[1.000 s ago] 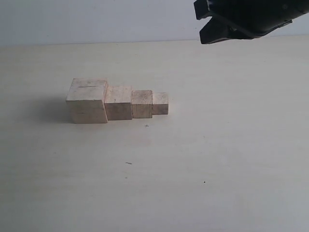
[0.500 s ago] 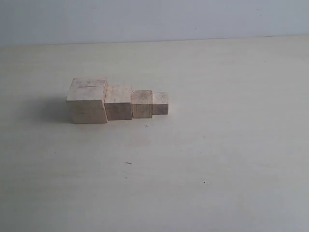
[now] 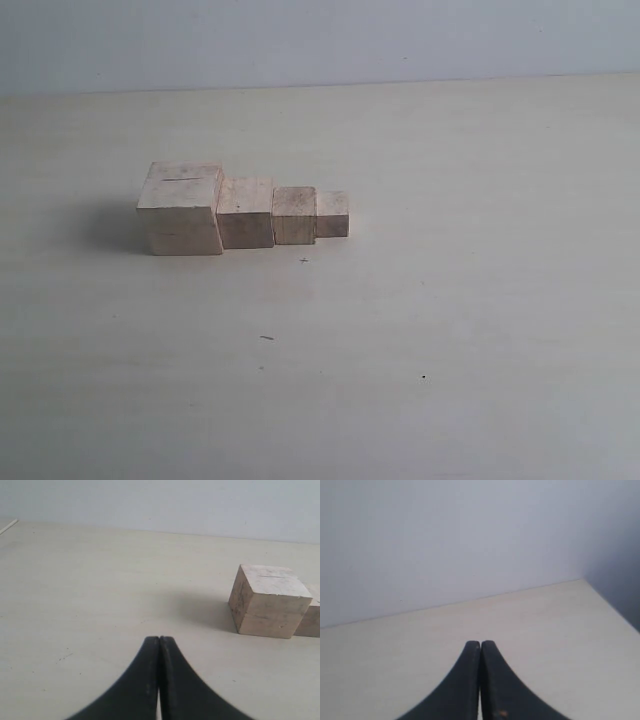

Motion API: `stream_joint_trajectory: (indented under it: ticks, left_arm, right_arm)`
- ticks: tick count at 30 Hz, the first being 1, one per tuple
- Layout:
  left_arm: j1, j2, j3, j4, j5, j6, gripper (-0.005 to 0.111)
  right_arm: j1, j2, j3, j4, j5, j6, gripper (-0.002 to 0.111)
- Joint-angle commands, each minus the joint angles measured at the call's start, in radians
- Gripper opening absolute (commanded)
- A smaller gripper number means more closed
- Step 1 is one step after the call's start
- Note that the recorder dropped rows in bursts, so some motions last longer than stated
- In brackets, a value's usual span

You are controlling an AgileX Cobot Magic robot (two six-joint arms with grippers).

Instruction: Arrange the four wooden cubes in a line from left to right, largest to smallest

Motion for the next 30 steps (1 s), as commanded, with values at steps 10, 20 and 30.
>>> stream_joint_trajectory:
  ticks: [10,20,30]
  left_arm:
    - [-0.005,-0.004,0.000,-0.002,-0.013,0.000,0.000]
    - [-0.005,-0.004,0.000,-0.002,-0.013,0.000,0.000]
    - [-0.005,-0.004,0.000,-0.002,-0.013,0.000,0.000]
  right_arm:
    - [-0.052,-0.312,0.373,-0.083,-0.147,0.005,0.000]
    - [0.086,-0.506,0.530,-0.083,-0.199,0.025,0.000]
    - [0.124,-0.515,0.586,-0.106,-0.161,0.025,0.000]
